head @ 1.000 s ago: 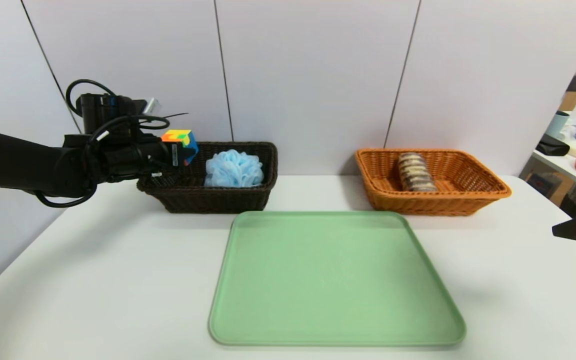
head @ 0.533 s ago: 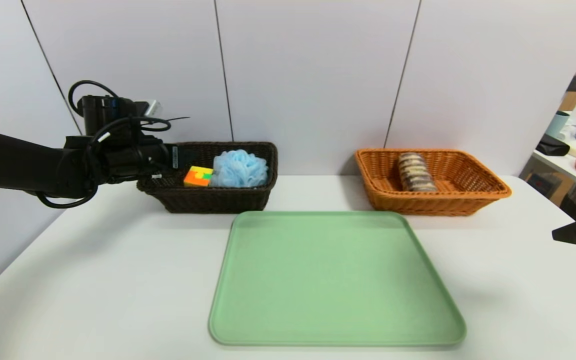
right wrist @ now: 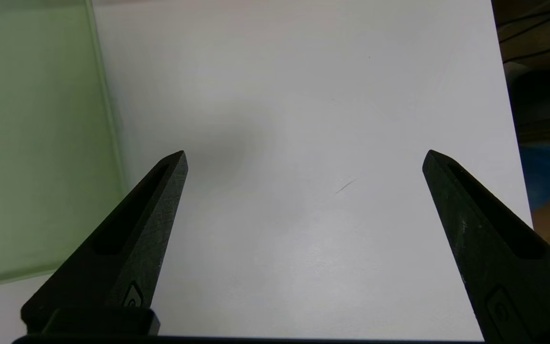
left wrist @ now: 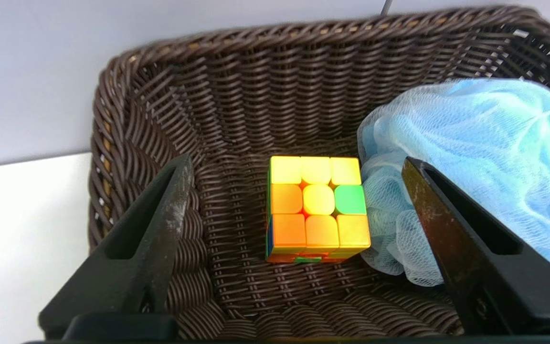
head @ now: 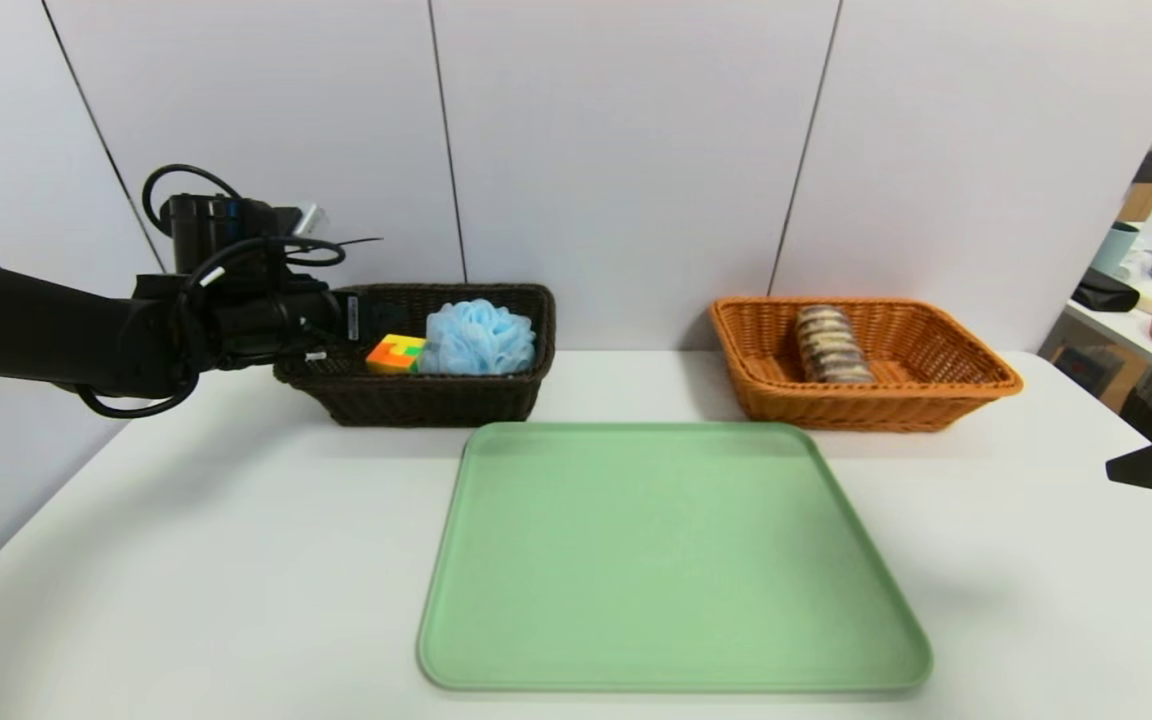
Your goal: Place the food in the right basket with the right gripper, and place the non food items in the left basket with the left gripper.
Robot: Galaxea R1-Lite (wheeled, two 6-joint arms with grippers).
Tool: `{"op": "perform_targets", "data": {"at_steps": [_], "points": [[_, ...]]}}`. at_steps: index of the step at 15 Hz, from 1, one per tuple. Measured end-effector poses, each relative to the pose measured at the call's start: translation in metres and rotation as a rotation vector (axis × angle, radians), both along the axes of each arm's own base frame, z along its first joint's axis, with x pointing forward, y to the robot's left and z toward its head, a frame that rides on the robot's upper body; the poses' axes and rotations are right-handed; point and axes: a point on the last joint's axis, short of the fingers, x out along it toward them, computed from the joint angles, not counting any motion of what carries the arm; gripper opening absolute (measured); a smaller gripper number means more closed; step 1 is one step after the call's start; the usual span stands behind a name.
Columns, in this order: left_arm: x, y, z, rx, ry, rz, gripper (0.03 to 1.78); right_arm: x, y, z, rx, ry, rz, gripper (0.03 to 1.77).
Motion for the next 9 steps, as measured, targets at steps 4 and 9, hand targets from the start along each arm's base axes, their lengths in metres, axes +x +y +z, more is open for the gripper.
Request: {"op": "perform_targets", "data": {"at_steps": [4,9], "points": [[0.002,-0.0031,-0.0073,0.002,0.029,-0.006,1.62,-0.0026,0.0003,0.0015,0.0,-0.008,0.005,1.7],[0.003,-0.0045,-0.0083,0.002,0.03,-0.008,1.66,-0.0055,0.0002,0.0019,0.002,-0.013,0.009,1.7]]}}
